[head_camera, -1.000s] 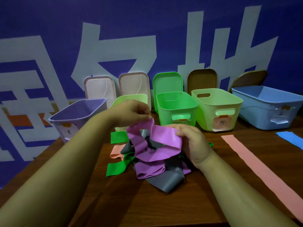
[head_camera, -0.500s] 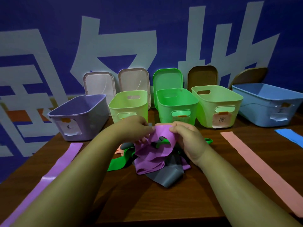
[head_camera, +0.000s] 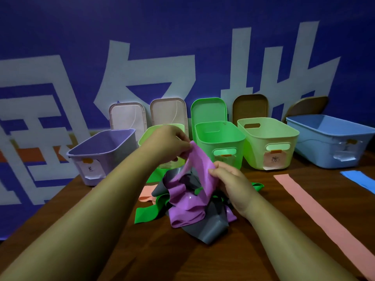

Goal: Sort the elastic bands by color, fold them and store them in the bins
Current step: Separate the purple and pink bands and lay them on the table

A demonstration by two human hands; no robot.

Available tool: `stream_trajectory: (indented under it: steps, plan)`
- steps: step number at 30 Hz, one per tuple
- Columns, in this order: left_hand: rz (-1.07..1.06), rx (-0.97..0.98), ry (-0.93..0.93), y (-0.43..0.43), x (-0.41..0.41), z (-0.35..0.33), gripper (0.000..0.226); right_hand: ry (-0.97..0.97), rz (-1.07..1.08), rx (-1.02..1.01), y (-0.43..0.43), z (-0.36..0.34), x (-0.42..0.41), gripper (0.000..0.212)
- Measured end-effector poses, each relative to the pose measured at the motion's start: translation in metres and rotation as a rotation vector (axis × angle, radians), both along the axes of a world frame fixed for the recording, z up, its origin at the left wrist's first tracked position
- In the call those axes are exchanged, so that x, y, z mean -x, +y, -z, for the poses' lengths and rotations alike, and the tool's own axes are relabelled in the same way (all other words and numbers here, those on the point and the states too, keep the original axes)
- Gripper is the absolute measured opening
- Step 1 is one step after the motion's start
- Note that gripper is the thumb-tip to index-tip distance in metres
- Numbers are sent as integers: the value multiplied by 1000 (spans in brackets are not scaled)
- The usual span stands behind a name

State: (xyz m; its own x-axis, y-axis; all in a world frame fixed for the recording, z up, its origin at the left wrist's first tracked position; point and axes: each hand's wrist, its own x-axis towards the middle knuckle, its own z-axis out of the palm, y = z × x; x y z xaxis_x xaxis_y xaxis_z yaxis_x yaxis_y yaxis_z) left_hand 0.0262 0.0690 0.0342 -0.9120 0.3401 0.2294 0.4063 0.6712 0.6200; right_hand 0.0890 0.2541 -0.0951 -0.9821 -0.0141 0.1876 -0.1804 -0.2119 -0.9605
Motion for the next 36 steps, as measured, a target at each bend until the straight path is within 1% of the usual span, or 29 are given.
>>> stream_trajectory:
  steps: [1, 3, 5, 7, 8, 10, 14, 17, 19, 22, 25, 29, 31, 33, 34, 35, 36]
  plan:
    - [13, 26, 29, 1, -1, -9, 6, 1, -20, 21, -1, 1, 0, 8]
    - [50, 90, 110, 4, -3, -26, 3, 2, -39, 41, -1, 4, 1, 10]
    - [82, 200, 231, 6, -4, -45, 6, 1, -15, 2, -2, 4, 2, 10]
    - [90, 312, 368, 6, -4, -63, 9, -7, 32, -14, -3, 4, 3, 17]
    - [98, 331, 405, 5, -4, -71, 10, -7, 47, -18, -2, 3, 3, 23]
    - [122, 336, 446, 5, -6, -86, 13, 8, 66, -41, -1, 2, 1, 30]
    - [158, 303, 512, 8, -12, -111, 15, 44, 97, -81, 0, 0, -2, 36]
    - [151, 283, 559, 10, -12, -124, 16, 70, 129, -68, -1, -1, -1, 40]
    - [159, 255, 563, 12, -13, -131, 15, 79, 171, -72, 0, -1, -1, 47]
    - [181, 214, 571, 14, -16, -138, 12, 79, 263, -160, 2, 0, 3, 50]
    - [194, 185, 574, 14, -17, -144, 11, 69, 303, -244, 2, 2, 11, 52]
    - [189, 149, 574, 13, -17, -149, 12, 45, 285, -226, 2, 6, 19, 46]
    - [185, 134, 570, 12, -17, -149, 13, 34, 282, -234, 2, 7, 19, 33]
    - [179, 120, 569, 12, -17, -148, 13, 21, 281, -333, 2, 6, 15, 14]
    - [174, 112, 571, 12, -16, -147, 14, 8, 281, -388, 2, 6, 13, 8]
    - [166, 101, 574, 11, -15, -146, 14, -7, 284, -439, 1, 7, 12, 4]
    - [156, 90, 576, 10, -13, -146, 14, -19, 290, -484, 1, 8, 11, 7]
